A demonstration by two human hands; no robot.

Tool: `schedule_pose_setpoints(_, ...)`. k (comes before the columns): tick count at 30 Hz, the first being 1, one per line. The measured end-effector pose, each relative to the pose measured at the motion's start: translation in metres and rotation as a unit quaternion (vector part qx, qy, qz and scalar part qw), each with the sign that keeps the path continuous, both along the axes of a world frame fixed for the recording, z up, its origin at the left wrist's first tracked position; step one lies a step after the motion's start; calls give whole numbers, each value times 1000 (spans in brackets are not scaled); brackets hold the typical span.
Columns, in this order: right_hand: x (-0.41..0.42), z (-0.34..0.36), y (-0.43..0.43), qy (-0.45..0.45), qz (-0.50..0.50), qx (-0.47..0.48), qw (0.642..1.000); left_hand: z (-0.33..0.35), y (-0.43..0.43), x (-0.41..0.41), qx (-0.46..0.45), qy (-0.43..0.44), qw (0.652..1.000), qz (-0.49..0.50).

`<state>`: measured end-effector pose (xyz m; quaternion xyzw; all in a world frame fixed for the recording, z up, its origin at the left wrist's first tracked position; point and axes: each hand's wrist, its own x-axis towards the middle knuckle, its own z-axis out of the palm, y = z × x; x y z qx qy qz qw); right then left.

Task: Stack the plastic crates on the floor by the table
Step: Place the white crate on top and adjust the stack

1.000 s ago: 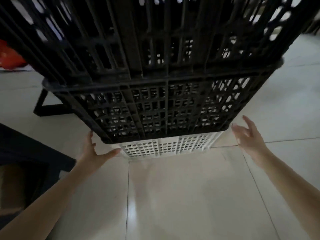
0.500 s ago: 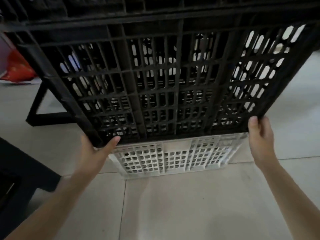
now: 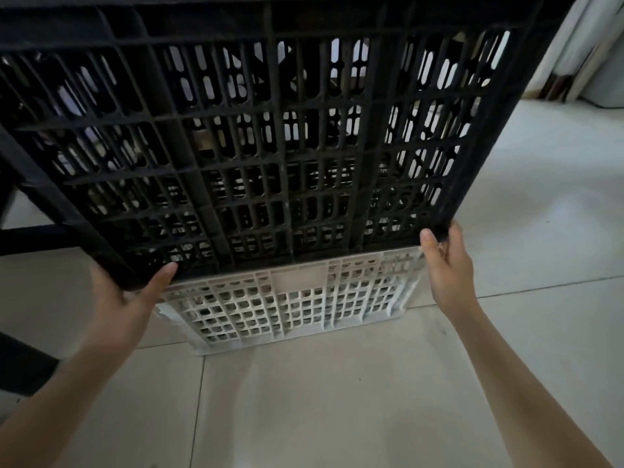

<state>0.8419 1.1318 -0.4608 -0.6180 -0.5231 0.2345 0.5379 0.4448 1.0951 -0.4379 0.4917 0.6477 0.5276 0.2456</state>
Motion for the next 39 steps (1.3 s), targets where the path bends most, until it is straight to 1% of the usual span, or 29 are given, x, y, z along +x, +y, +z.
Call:
schedule_pose_setpoints(4, 0, -1, -1, -22, 10, 14, 1000, 0, 0, 0, 5, 2, 1000, 7)
schedule_pose_setpoints(9, -5, -1, 1, 2, -6, 30, 1000, 1, -3, 4, 9, 7, 1000, 1)
schedule_pose_setpoints(14, -5, -1, 3, 20, -11, 26, 999, -6, 2, -5, 13, 16, 1000, 4)
schedule_pose_setpoints(20, -4, 2, 1, 29, -5, 26, 999, -14, 7, -10, 7, 3, 1000, 14)
schedule_pose_setpoints(31, -6, 1, 1, 28, -13, 19, 999, -21, 11, -11, 0, 31, 999, 35)
schedule_pose_setpoints(35, -6, 2, 2, 28, -11, 15, 999, -24, 15, -10, -13, 3, 999, 49)
schedule_pose_setpoints(39, -7, 3, 1, 30, -11, 12, 999, -26, 16, -10, -20, 0, 998, 56)
